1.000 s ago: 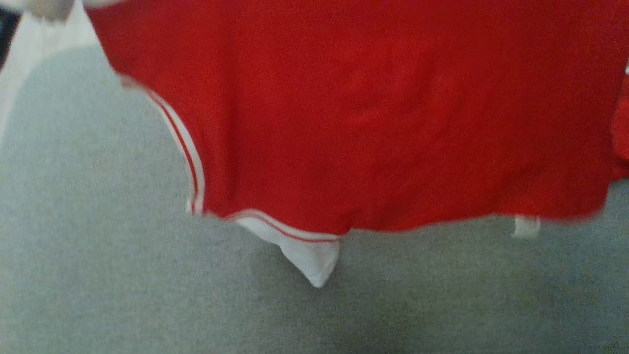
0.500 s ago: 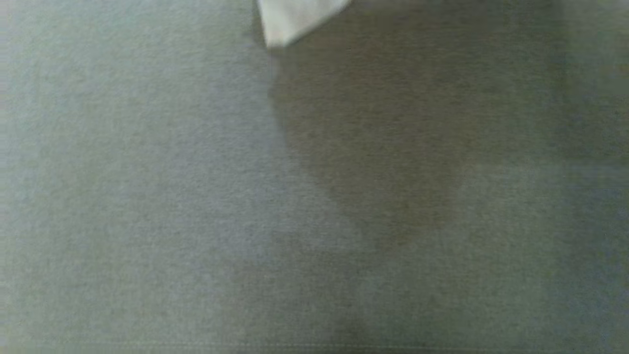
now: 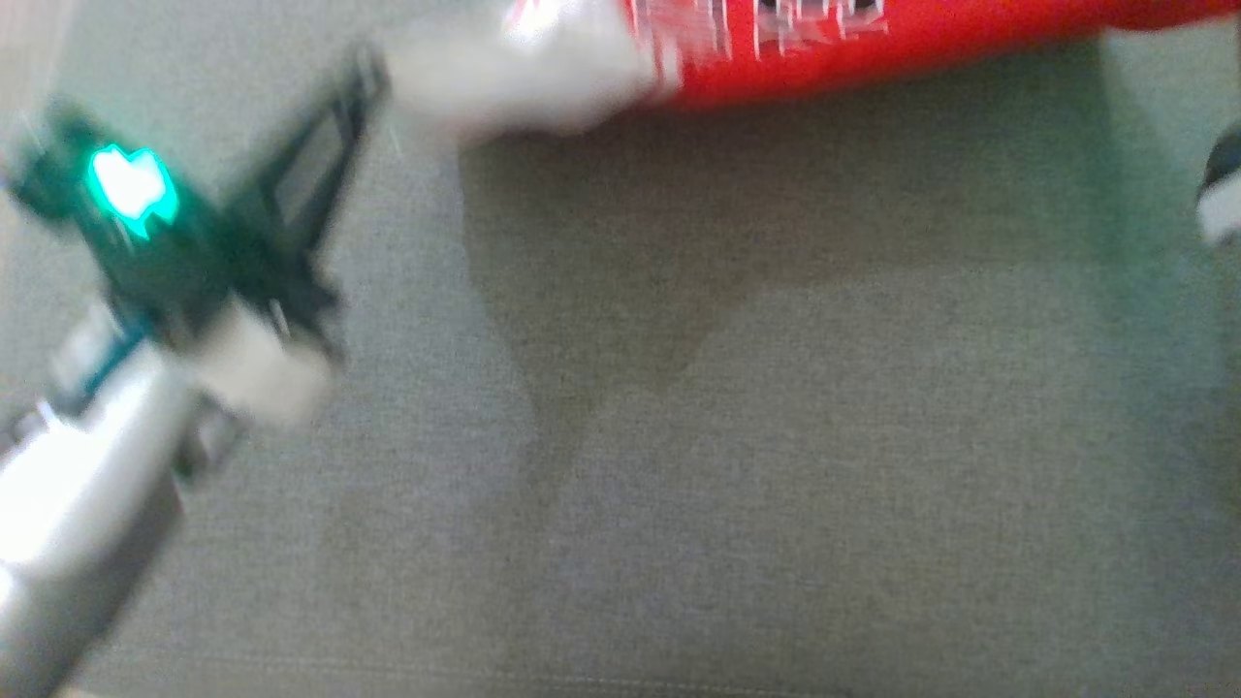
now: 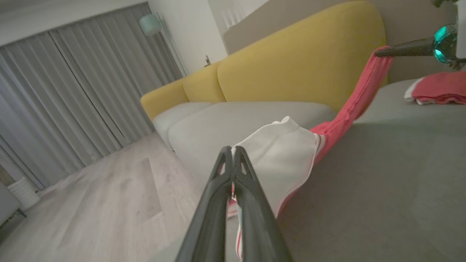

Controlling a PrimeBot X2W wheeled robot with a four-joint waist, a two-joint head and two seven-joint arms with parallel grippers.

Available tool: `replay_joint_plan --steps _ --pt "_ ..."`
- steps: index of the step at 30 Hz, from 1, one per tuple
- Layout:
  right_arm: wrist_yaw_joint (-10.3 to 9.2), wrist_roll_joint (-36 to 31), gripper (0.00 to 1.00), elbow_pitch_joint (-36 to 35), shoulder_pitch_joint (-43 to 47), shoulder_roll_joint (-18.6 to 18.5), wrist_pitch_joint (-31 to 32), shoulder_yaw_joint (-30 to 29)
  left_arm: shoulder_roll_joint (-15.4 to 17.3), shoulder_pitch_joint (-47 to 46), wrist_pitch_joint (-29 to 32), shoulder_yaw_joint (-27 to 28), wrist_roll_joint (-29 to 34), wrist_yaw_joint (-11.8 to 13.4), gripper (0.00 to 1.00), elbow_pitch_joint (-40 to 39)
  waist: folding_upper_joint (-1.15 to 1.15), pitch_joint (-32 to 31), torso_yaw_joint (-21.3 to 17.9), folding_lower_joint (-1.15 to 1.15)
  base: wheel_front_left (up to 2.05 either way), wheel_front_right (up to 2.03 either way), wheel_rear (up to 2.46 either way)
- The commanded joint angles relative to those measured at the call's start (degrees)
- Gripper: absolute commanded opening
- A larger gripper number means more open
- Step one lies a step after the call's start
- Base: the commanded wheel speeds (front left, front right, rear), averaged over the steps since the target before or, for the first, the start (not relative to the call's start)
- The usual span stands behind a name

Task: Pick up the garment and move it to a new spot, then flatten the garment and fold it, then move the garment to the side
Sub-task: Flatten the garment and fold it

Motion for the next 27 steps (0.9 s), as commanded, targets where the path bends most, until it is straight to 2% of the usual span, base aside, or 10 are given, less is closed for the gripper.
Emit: replay_joint_plan --steps 1,8,15,21,25,27 --pt "-0.05 0.61 0.00 -2.52 4.28 -2.01 -0.60 -1.24 3.61 2.47 -0.21 1.66 -0.20 1.22 0.00 -2.96 0.00 -1.99 -0.15 0.01 0.00 0.00 0.00" --pt "-0.05 -1.36 0.00 -9.51 26.38 -0.19 -0.61 -8.01 6.68 22.99 1.88 -4.72 -2.26 5.82 0.00 -9.30 0.00 -8.21 -1.42 0.01 0.00 0.00 0.00" --pt "-0.05 -5.56 0.00 -16.56 42.97 3.50 -0.62 -15.59 9.67 33.81 6.57 -7.72 -6.58 8.40 0.00 -16.11 0.00 -10.80 -2.15 0.01 0.00 0.00 0.00" --pt "-0.05 -6.96 0.00 -18.96 46.49 5.81 -0.62 -19.45 11.36 32.86 7.33 -6.41 -6.68 9.16 0.00 -18.99 0.00 -9.56 -2.16 0.01 0.00 0.00 0.00" --pt "-0.05 -7.71 0.00 -18.34 44.05 7.71 -0.62 -21.70 11.11 27.21 7.90 -4.57 -5.60 8.03 0.00 -18.96 0.00 -7.10 -2.07 0.01 0.00 0.00 0.00" --pt "-0.05 -7.89 0.00 -17.07 40.61 8.50 -0.62 -22.27 10.23 21.27 8.47 -3.20 -4.73 6.19 0.00 -17.23 0.00 -4.52 -2.17 0.01 0.00 0.00 0.00"
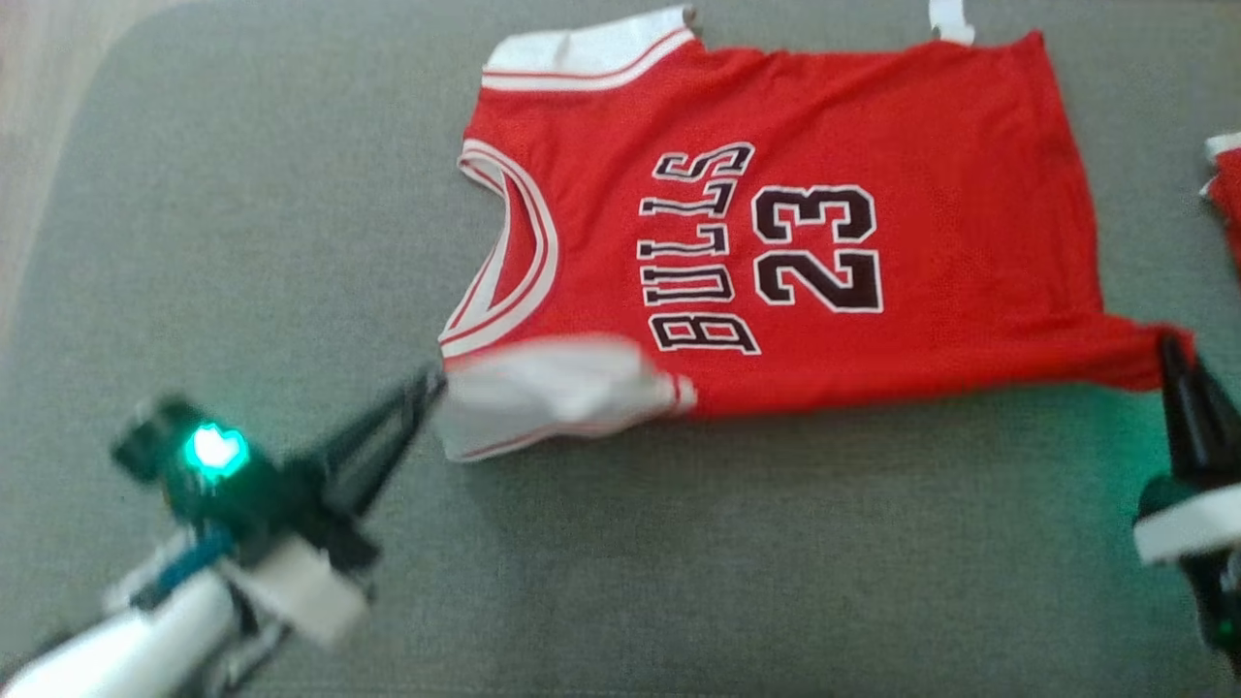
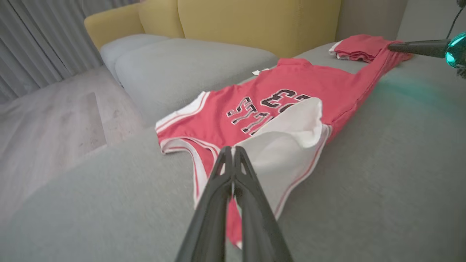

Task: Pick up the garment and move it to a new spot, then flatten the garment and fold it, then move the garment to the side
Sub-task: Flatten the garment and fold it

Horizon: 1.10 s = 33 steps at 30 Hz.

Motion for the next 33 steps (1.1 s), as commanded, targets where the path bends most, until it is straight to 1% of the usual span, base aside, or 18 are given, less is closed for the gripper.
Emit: replay_joint_plan --steps 1,8,10,14,17,18,19,20,21,22,23,27,30,33 --pt "-0.05 -0.47 0.00 -1.05 -1.86 -1.37 -0.62 0.27 1.41 -3.59 0.11 3.37 0.42 -0.30 0.00 -0.71 0.00 2.04 -0.15 -0.01 0.00 0.00 0.00" --pt "-0.05 -0.26 0.00 3.61 -11.80 -1.50 -0.60 3.54 -2.18 -18.43 1.36 4.06 3.78 -5.91 0.00 8.07 0.00 7.30 -0.77 -0.01 0.00 0.00 0.00" --pt "-0.05 -0.09 0.00 4.74 -14.24 -1.68 -0.61 4.66 -3.23 -22.00 1.53 3.81 4.81 -7.12 0.00 10.86 0.00 8.51 -0.86 -0.01 0.00 0.00 0.00" --pt "-0.05 0.20 0.00 6.61 -18.30 -2.04 -0.62 6.16 -4.82 -28.07 1.15 2.87 7.14 -8.74 0.00 16.31 0.00 10.51 -0.89 -0.01 0.00 0.00 0.00" --pt "-0.05 0.27 0.00 7.46 -20.39 -2.09 -0.62 6.75 -6.03 -31.58 0.32 2.22 8.39 -9.40 0.00 19.85 0.00 11.61 -1.05 -0.01 0.00 0.00 0.00" --pt "-0.05 0.25 0.02 7.70 -20.88 -2.11 -0.62 6.88 -6.40 -32.49 -0.05 1.94 8.78 -9.56 0.00 20.96 0.00 11.85 -1.10 -0.01 0.00 0.00 0.00" --pt "-0.05 0.20 0.15 7.89 -21.24 -2.10 -0.62 6.99 -6.81 -33.17 -0.45 1.70 8.98 -9.70 0.00 22.03 0.00 12.00 -1.14 -0.01 0.00 0.00 0.00" --pt "-0.05 0.15 0.35 8.08 -21.53 -2.05 -0.62 7.06 -7.24 -33.67 -0.87 1.59 9.04 -9.76 0.00 23.08 0.00 12.09 -1.20 -0.01 0.00 0.00 0.00" --pt "-0.05 0.06 0.85 8.31 -21.76 -1.94 -0.62 6.89 -7.63 -33.97 -1.29 1.60 9.03 -9.74 0.15 24.09 0.00 12.11 -1.28 -0.01 0.00 0.00 0.00" --pt "-0.05 -0.08 1.00 8.51 -21.93 -1.77 -0.63 6.62 -8.05 -34.04 -1.90 1.70 8.93 -9.52 0.70 24.98 0.00 12.05 -1.36 -0.01 0.00 0.00 0.00" --pt "-0.05 -0.21 1.00 8.65 -21.96 -1.56 -0.63 6.44 -8.49 -33.82 -2.55 1.98 8.64 -8.97 1.00 25.82 0.00 11.88 -1.44 -0.01 0.00 0.00 0.00" --pt "-0.05 -0.64 1.00 8.31 -20.78 -0.68 -0.63 4.99 -10.06 -29.99 -4.64 3.29 5.90 -6.33 1.00 27.35 0.00 10.43 -1.60 -0.01 0.00 0.00 0.00" --pt "-0.05 -1.09 1.00 7.69 -19.08 0.22 -0.63 3.50 -11.66 -24.36 -5.38 4.53 1.70 -4.40 1.00 26.61 0.00 9.18 -1.54 -0.01 0.00 0.00 0.00" --pt "-0.05 -1.36 1.00 7.39 -17.39 1.12 -0.63 2.87 -13.43 -18.04 -6.13 5.58 -3.04 -3.33 1.00 24.76 0.00 8.24 -1.53 -0.01 0.00 0.00 0.00"
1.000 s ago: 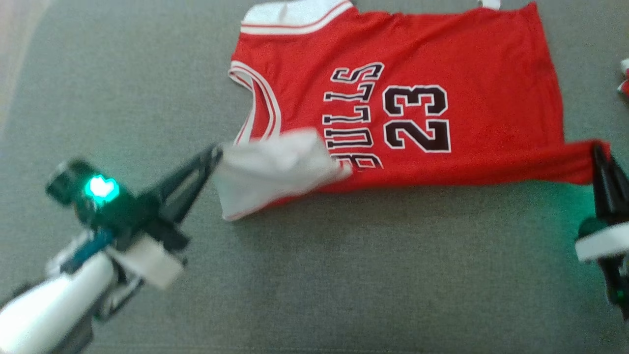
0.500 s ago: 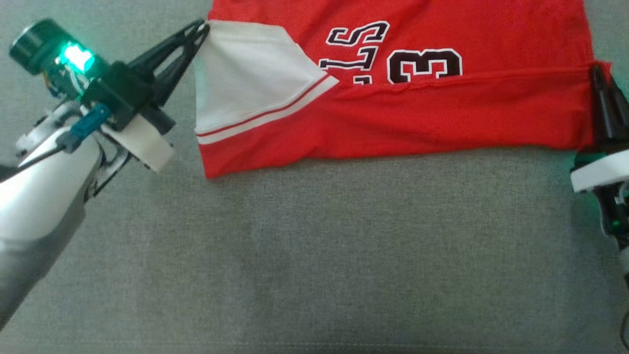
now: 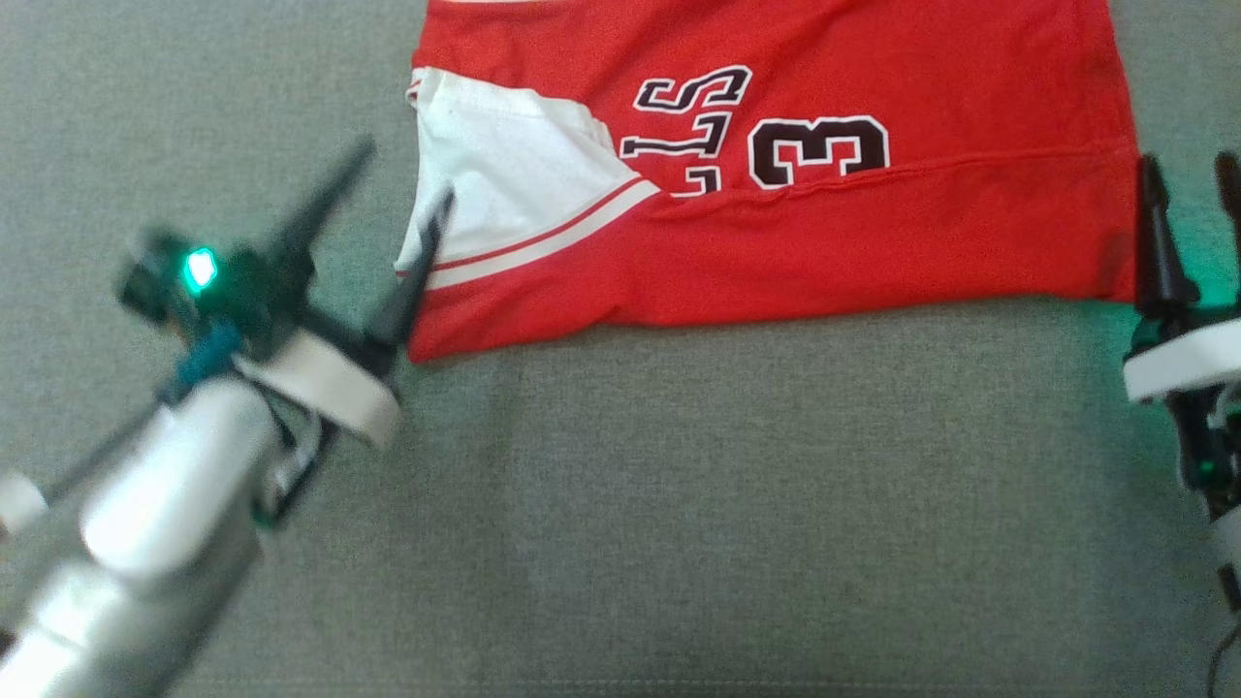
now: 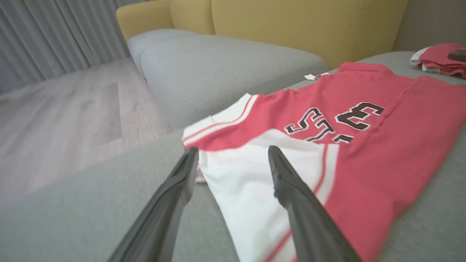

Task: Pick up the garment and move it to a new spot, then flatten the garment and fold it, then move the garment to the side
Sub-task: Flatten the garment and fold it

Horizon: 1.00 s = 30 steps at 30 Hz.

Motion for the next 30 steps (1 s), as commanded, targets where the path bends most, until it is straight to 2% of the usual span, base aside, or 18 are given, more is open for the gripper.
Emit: replay_joint_plan --steps 1,6,10,13,16,17,18,19,25,26,28,29,30 --pt "-0.05 -0.49 1.00 -1.52 1.58 -0.51 -0.61 0.23 1.49 -0.07 -0.51 2.84 -1.00 0.63 1.00 -1.71 0.00 -0.50 0.01 0.01 0.00 0.00 0.00" --pt "-0.05 -0.74 1.00 -1.29 2.96 0.73 -0.61 -0.40 -1.07 8.89 -0.33 4.13 -7.39 3.48 1.00 -2.42 0.00 -1.52 -0.39 0.01 0.00 0.00 0.00" --pt "-0.05 -0.77 1.00 -1.32 3.56 1.17 -0.61 -0.17 -2.27 12.59 2.05 5.43 -11.14 6.44 1.00 -0.66 0.00 -1.89 -0.85 0.01 0.00 0.00 0.00" --pt "-0.05 -0.68 1.00 -1.33 3.67 1.18 -0.61 -0.16 -2.85 14.08 5.97 4.89 -13.45 6.70 1.00 0.28 0.00 -1.88 -1.14 0.01 0.00 0.00 0.00" --pt "-0.05 -0.58 1.00 -0.92 3.62 1.21 -0.61 -0.14 -2.88 14.61 9.31 3.76 -14.81 5.57 1.00 0.30 0.00 -1.82 -1.25 0.01 0.00 0.00 0.00" --pt "-0.05 -0.46 1.00 -0.60 3.68 1.26 -0.61 0.04 -2.92 14.67 9.84 3.52 -15.22 4.96 0.85 0.03 0.00 -1.83 -1.25 0.01 0.00 0.00 0.00" --pt "-0.05 -0.18 1.00 -0.04 3.69 1.36 -0.61 0.24 -2.89 14.69 10.24 3.27 -15.46 4.38 0.38 -0.28 0.00 -1.85 -1.22 0.01 0.00 0.00 0.00" --pt "-0.05 0.07 1.00 0.69 3.65 1.41 -0.61 0.56 -2.80 14.64 10.40 3.08 -15.53 3.93 0.00 -0.58 0.00 -1.87 -1.17 0.01 0.00 0.00 0.00" --pt "-0.05 0.04 1.00 6.83 2.47 1.63 -0.59 4.02 -1.80 14.09 9.87 2.56 -14.39 3.58 0.00 -1.80 0.00 -2.51 -0.72 0.01 0.00 0.00 0.00" --pt "-0.05 -0.08 0.95 8.07 2.17 1.70 -0.31 4.84 -1.61 14.05 9.80 2.54 -14.26 3.61 0.00 -1.93 0.00 -2.67 -0.62 0.01 0.00 0.00 0.00" --pt "-0.05 -0.63 0.21 10.48 1.31 1.70 0.11 6.05 -1.09 14.01 9.81 2.48 -13.97 3.70 0.00 -2.18 0.00 -2.96 -0.52 0.01 0.00 0.00 0.00" --pt "-0.05 -0.59 0.00 11.66 0.83 1.83 0.19 6.20 -0.82 13.97 9.71 2.46 -13.76 3.79 0.00 -2.32 0.00 -3.12 -0.49 0.01 0.00 0.00 0.00" --pt "-0.05 -0.78 0.00 12.81 0.37 1.87 0.74 6.80 -0.65 14.01 9.71 2.48 -13.77 3.79 0.00 -2.43 0.00 -3.36 -0.44 0.01 0.00 0.00 0.00"
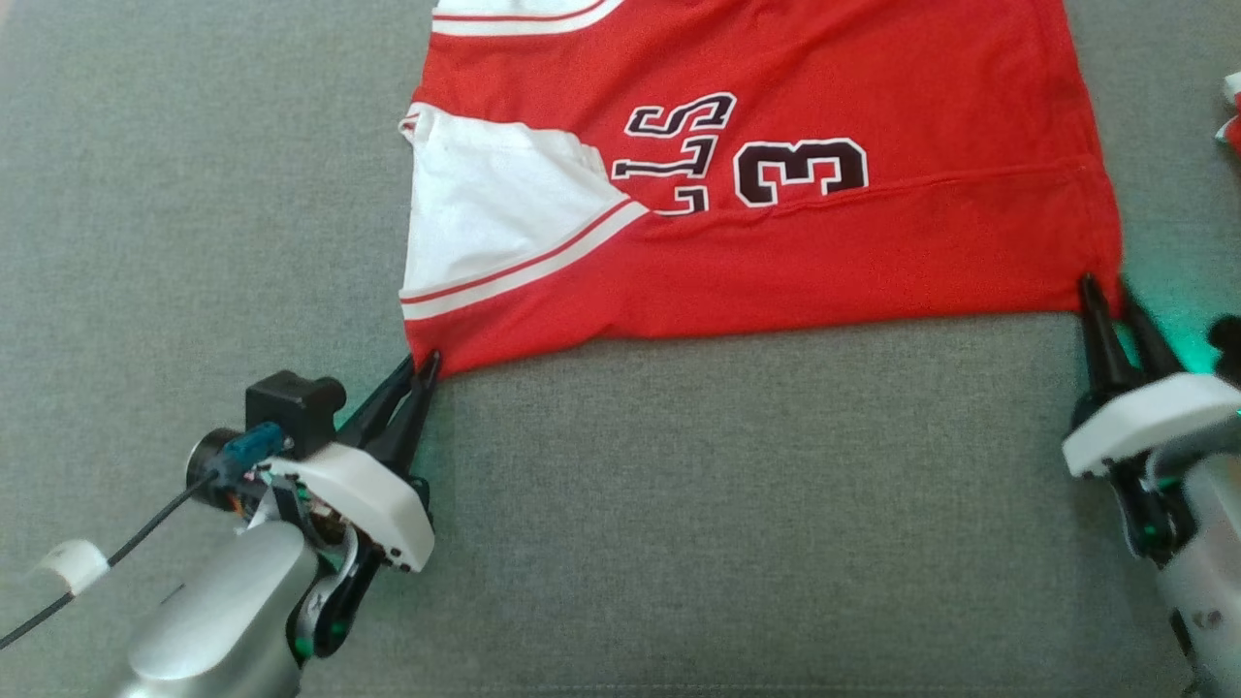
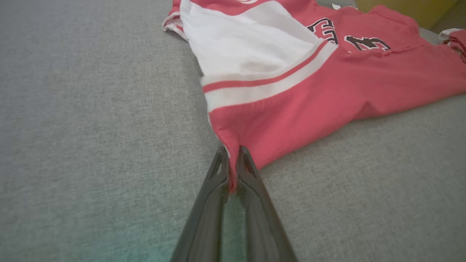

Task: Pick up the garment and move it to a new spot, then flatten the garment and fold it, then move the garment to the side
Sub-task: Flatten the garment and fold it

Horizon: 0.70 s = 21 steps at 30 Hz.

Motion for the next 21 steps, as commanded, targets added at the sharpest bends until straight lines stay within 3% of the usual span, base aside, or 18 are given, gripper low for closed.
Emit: replay_joint_plan --steps 1,12,21 --pt "-0.05 -0.48 0.00 0.10 -0.54 -0.81 0.88 1.84 2.31 -0.67 -0.04 2.20 0.33 0.06 0.00 -1.32 0.00 -0.42 0.08 0.00 0.00 0.00 0.00" --pt "-0.05 -1.42 0.00 3.43 2.52 -3.44 4.35 4.98 5.08 3.35 2.45 0.59 -0.32 0.36 0.00 -4.43 0.00 -6.80 -0.02 0.00 0.00 0.00 0.00" --pt "-0.05 -1.67 0.00 -3.87 15.44 -7.10 8.54 2.94 10.54 13.66 6.13 -1.49 -2.07 3.99 0.00 -14.34 0.00 -11.02 -0.88 0.00 0.00 0.00 0.00"
